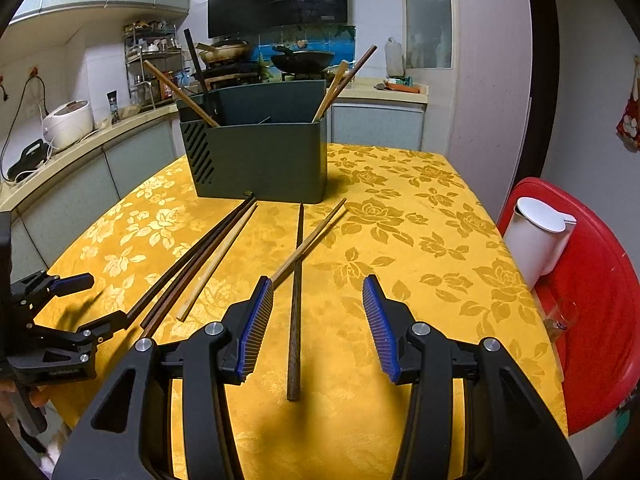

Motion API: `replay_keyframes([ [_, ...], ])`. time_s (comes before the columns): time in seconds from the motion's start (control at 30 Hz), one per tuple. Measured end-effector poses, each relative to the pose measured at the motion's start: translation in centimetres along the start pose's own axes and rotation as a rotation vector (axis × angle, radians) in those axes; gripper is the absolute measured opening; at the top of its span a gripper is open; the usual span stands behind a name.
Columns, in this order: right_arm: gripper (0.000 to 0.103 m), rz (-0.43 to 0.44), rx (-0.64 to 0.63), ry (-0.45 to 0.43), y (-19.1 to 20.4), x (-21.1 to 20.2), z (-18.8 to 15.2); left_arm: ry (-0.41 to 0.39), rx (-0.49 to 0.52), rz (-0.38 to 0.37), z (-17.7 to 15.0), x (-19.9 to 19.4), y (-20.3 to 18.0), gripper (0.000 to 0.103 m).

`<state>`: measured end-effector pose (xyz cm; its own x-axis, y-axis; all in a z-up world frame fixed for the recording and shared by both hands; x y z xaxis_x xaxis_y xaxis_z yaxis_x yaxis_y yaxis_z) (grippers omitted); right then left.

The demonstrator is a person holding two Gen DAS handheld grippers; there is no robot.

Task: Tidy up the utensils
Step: 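Move both open grippers back down to the remaining chopsticks, then close the left gripper on a dark chopstick while the right closes on a light one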

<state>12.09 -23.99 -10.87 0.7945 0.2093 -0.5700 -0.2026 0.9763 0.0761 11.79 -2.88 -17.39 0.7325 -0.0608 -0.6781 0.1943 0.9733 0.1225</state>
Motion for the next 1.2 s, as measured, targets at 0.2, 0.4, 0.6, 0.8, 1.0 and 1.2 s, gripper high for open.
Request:
replay_keyframes([
  [0.2, 0.046, 0.014, -0.008, 0.018, 0.8, 0.5, -0.6, 0.020, -0.002, -0.011, 0.0, 0.4, -0.3, 0.068],
  [0.4, 0.046, 0.034, -0.022, 0.039, 2.0, 0.9, -1.2, 0.038, -0.002, -0.015, -0.2, 0.8, -0.3, 0.056],
  [0.6, 0.046, 0.084, -0.054, 0.075, 4.5, 1.5, -2.6, 0.044, -0.028, -0.008, -0.2, 0.8, 0.3, 0.047],
  [0.8, 0.046, 0.123, -0.095, 0.126, 7.3, 2.9, -4.2, 0.037, -0.026, -0.009, -0.2, 0.7, 0.3, 0.044],
  [1.0, 0.045, 0.121, -0.103, 0.163, 8.6, 4.1, -5.4, 0.030, -0.021, -0.019, -0.3, 0.6, 0.0, 0.038],
  [1.2, 0.035, 0.095, -0.084, 0.152, 8.0, 4.2, -5.3, 0.029, -0.025, -0.027, -0.2, 0.6, 0.0, 0.037],
])
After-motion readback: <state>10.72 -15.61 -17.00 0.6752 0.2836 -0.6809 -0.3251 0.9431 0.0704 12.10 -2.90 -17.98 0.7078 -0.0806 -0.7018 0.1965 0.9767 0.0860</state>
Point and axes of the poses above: each gripper's, at about its wrist camera, not at the fingertips, and x roughly the way its jaws point, y to its left, z to its top, the point moved 6 cm from there along x, roughly the way its jaws point, and after that the axes turned 6 degrees about z, right-handed, at the moved point
